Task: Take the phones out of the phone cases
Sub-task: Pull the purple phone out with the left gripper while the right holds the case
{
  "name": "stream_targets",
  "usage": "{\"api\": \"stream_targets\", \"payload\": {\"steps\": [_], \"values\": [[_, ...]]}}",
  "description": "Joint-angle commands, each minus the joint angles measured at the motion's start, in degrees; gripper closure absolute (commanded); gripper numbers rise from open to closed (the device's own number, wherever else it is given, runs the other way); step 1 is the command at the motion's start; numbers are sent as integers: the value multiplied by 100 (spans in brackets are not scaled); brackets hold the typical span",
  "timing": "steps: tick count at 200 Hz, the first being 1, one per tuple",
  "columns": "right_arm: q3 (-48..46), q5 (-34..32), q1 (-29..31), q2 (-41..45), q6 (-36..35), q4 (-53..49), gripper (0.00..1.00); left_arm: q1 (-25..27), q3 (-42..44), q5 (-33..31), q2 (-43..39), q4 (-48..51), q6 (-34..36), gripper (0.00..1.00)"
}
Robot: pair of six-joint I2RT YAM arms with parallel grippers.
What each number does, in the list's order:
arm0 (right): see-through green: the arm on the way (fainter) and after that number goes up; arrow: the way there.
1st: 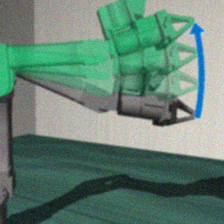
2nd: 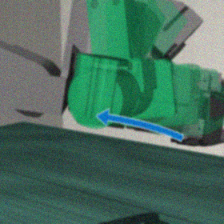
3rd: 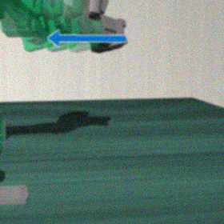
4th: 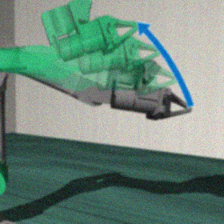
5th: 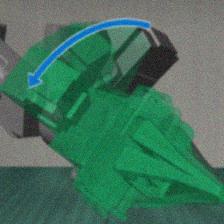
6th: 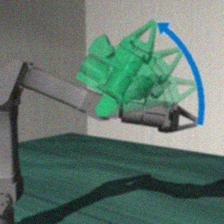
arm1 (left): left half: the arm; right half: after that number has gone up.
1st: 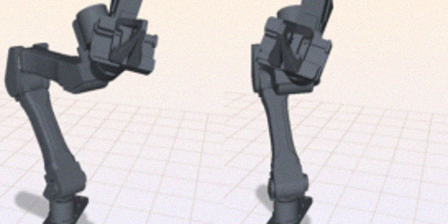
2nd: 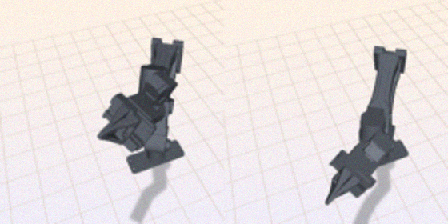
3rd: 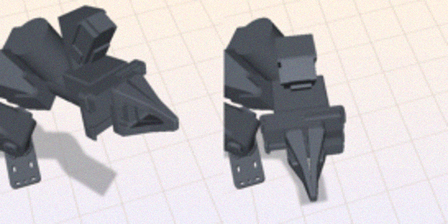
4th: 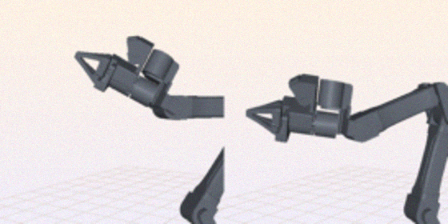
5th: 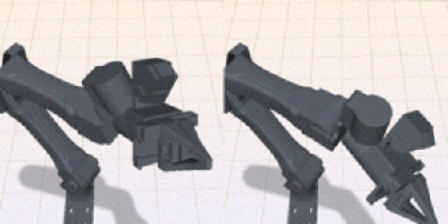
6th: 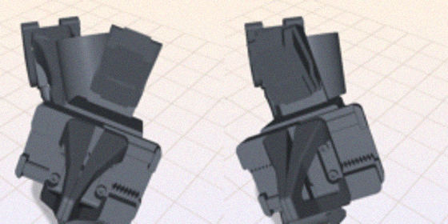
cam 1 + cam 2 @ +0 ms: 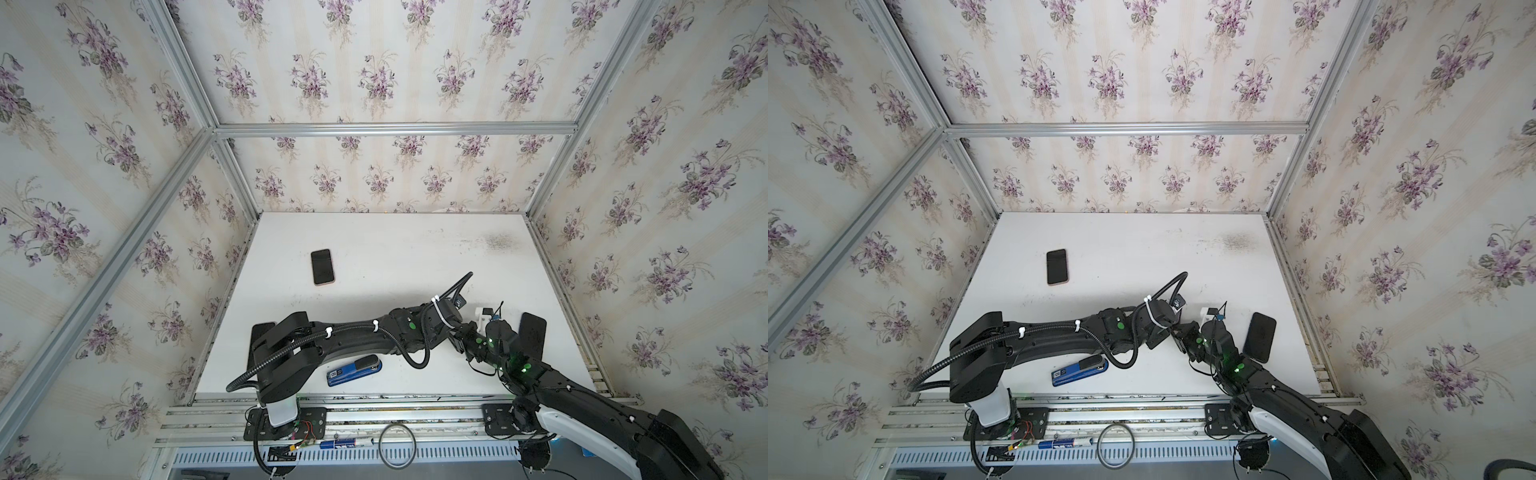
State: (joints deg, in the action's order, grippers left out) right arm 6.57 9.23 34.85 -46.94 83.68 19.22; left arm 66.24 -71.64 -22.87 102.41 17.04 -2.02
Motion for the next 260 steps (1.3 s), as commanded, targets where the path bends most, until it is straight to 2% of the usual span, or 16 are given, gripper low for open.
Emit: {"api": "stream_targets", "payload": {"steps": [1, 25, 29, 49, 159, 191, 239, 260], "values": [[16, 438, 13, -86, 222, 444, 100, -6, -76, 55, 82, -385, 84, 49], [81, 483, 5, -72, 254, 388, 100, 8, -34, 305, 66, -406, 149, 46], [104, 484, 4, -57, 259, 339, 100, 12, -8, 324, 40, -422, 164, 42], [131, 474, 5, 12, 296, 200, 100, 21, 186, 449, -125, -525, 259, 36], [100, 439, 4, 580, 377, -368, 100, 12, 580, 715, -539, -502, 778, 20], [68, 428, 1, 665, 387, -445, 100, 12, 605, 767, -498, -482, 885, 20], [77, 447, 4, 685, 377, -456, 100, 3, 532, 474, -264, -482, 924, 20], [75, 456, 4, 668, 377, -453, 100, 9, 481, 73, -163, -504, 919, 20]]}}
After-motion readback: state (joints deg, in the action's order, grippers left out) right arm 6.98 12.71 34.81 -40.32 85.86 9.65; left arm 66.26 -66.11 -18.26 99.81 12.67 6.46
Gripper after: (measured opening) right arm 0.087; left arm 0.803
